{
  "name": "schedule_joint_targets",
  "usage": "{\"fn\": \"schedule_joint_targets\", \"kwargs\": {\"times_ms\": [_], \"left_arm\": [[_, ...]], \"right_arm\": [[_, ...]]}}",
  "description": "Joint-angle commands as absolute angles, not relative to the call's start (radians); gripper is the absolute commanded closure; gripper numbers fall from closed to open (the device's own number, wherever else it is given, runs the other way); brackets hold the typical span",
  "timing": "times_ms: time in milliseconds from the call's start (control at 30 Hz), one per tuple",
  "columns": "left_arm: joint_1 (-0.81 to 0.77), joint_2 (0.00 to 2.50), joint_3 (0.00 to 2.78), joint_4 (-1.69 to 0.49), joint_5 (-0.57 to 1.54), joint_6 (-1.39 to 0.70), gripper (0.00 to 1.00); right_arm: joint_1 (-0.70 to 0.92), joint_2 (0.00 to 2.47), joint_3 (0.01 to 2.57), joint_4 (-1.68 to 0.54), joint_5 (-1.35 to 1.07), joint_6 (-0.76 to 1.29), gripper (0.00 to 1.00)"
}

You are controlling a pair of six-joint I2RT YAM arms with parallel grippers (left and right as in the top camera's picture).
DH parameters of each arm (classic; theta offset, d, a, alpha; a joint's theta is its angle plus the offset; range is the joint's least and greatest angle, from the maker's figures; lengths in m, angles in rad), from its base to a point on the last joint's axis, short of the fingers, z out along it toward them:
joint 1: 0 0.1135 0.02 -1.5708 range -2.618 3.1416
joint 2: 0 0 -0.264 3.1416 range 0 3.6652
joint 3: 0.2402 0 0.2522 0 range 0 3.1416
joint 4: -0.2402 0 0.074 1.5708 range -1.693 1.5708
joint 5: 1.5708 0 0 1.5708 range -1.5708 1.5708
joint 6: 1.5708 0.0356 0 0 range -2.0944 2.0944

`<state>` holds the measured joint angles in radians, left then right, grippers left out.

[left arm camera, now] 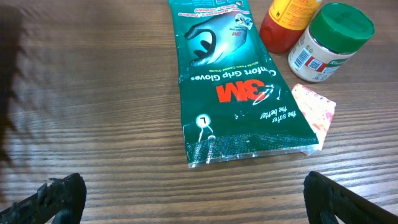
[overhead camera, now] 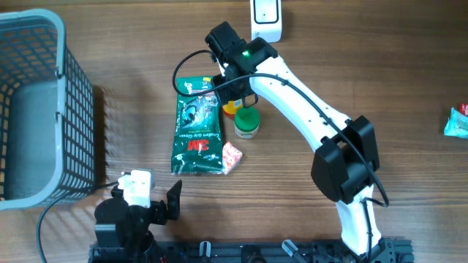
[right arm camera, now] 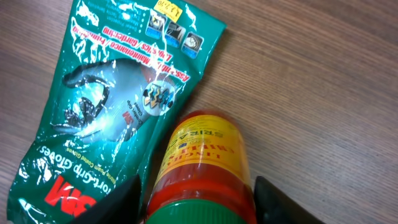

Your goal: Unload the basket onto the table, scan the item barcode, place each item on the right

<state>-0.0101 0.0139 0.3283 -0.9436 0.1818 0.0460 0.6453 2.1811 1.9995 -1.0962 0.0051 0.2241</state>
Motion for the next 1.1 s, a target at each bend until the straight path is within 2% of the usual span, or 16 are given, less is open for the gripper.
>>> {"fn": "schedule_joint_targets", "kwargs": {"times_ms": [0,133,500,600,1067], "left_arm": [[-0.004,0.007,0.327,-0.944,0.194,0.040,0.00],[-0.004,0.007,0.327,-0.944,0.194,0.040,0.00],[-0.004,0.007,0.327,-0.944,0.194,0.040,0.00],[-0.004,0.007,0.327,-0.944,0.194,0.040,0.00],[-0.004,0.007,0.327,-0.944,0.194,0.040,0.00]], "right_arm": [[0.637,2.201,2.078,-1.103,0.033,0.266,0.51],[0.627,2.195,2.167,-1.139,0.068,0.287,0.61],[0.623,2.158,2.287,-1.311,0.232,0.299,0.64],[0.609,2.158,2.287,-1.364,0.323,0.352,0.64],[0.419,2.158,2.282,-1.483,0.313,0.632,0.67]]}}
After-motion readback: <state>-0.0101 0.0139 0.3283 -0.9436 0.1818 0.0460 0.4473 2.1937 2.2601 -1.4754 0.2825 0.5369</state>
